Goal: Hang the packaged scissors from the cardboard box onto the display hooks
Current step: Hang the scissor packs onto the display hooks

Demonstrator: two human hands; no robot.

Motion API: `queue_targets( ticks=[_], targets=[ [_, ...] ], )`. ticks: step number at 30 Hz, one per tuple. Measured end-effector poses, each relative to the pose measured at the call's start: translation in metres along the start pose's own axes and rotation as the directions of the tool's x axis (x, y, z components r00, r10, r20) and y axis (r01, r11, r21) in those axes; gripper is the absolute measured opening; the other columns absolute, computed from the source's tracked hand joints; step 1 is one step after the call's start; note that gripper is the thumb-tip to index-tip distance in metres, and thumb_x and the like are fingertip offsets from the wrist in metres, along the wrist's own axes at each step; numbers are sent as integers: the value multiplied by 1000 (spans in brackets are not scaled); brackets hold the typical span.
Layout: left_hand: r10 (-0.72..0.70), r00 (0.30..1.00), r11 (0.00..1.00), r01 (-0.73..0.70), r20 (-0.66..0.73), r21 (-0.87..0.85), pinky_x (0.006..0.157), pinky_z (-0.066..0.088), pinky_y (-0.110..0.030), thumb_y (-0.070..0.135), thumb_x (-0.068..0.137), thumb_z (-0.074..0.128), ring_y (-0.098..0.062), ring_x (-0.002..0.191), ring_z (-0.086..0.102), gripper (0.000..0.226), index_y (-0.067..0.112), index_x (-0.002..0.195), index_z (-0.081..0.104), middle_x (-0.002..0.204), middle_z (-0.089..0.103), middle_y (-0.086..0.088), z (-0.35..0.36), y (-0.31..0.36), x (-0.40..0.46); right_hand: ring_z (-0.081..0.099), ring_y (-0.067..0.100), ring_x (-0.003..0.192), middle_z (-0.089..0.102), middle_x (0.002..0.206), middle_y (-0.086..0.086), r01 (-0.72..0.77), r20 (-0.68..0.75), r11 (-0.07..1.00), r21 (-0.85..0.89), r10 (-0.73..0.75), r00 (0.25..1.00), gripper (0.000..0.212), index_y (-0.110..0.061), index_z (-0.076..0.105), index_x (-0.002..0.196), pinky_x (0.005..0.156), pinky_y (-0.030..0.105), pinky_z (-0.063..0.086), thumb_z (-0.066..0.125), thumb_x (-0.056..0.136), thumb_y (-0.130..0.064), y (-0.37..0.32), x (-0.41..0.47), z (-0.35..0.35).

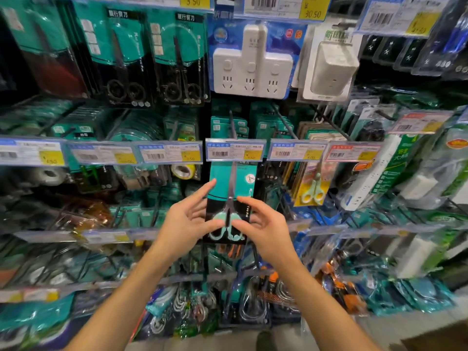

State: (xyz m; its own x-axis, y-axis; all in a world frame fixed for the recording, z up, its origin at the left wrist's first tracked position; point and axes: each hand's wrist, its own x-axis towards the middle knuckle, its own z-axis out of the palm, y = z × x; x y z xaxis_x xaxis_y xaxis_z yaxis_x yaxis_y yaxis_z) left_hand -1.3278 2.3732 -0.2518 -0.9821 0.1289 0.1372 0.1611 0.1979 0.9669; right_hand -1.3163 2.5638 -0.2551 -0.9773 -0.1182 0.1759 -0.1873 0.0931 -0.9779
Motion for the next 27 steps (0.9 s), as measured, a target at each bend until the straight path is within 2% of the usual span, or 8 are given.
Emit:
queue_targets(
  ticks=[2,8,10,12,15,19,22,27],
  targets=[
    [12,1000,1000,-12,11,11,100,44,-16,14,73,81,-4,130,48,82,60,129,43,140,54,8,-1,1,0,71,4,85,72,107,1,7,-12,1000,7,-7,1000,42,-23,63,119,73,17,54,73,83,-4,-1,-1,-1],
    [15,1000,1000,-15,-16,-12,89,44,-4,17,75,80,4,122,46,76,61,125,44,137,50,19,5,0,-3,70,5,79,71,109,-1,9,-10,999,-52,-9,1000,42,-30,65,114,72,19,55,77,80,-9,4,4,-4],
    [-3,1000,999,2,-27,-46,94,48,-14,20,74,80,0,123,50,76,61,127,46,134,54,18,9,-5,-8,71,7,88,69,118,-2,4,11,997,-73,-3,1000,42,-33,65,114,76,21,56,77,80,-12,6,2,-7],
    [17,999,996,-20,-31,-81,100,51,-32,22,72,80,-11,123,57,76,58,130,47,133,61,7,14,-4,-10,71,11,90,69,118,-4,21,4,997,-72,-21,1000,40,-36,66,112,77,26,57,76,82,-12,2,-1,-10],
    [73,996,993,-77,-51,-92,98,51,-29,14,76,78,-9,119,61,75,53,132,46,132,62,5,18,5,-3,69,18,88,69,115,-8,38,-22,996,-81,-40,999,39,-31,67,116,78,33,58,75,83,-12,-5,6,-15],
    [73,997,993,-76,-36,-94,91,52,-17,6,79,77,-2,113,63,74,51,129,45,125,65,9,17,10,9,51,8,56,64,94,-16,34,-11,995,-90,-35,999,39,-25,65,119,61,20,47,74,84,-9,-8,18,-20],
    [52,998,992,-57,-46,-111,91,54,-21,3,80,76,-4,109,65,73,49,128,47,120,68,8,16,5,10,57,-4,60,61,90,-20,3,10,999,-51,-2,1000,37,-24,65,116,64,15,47,73,84,-7,-1,20,-17],
    [45,997,993,-52,-70,-104,94,54,-30,4,80,76,-8,112,65,74,55,125,48,123,68,8,16,-1,13,64,16,76,71,104,-16,-15,-3,1000,-14,15,1000,39,-33,67,113,74,39,58,76,82,-12,11,26,-11]
  ],
)
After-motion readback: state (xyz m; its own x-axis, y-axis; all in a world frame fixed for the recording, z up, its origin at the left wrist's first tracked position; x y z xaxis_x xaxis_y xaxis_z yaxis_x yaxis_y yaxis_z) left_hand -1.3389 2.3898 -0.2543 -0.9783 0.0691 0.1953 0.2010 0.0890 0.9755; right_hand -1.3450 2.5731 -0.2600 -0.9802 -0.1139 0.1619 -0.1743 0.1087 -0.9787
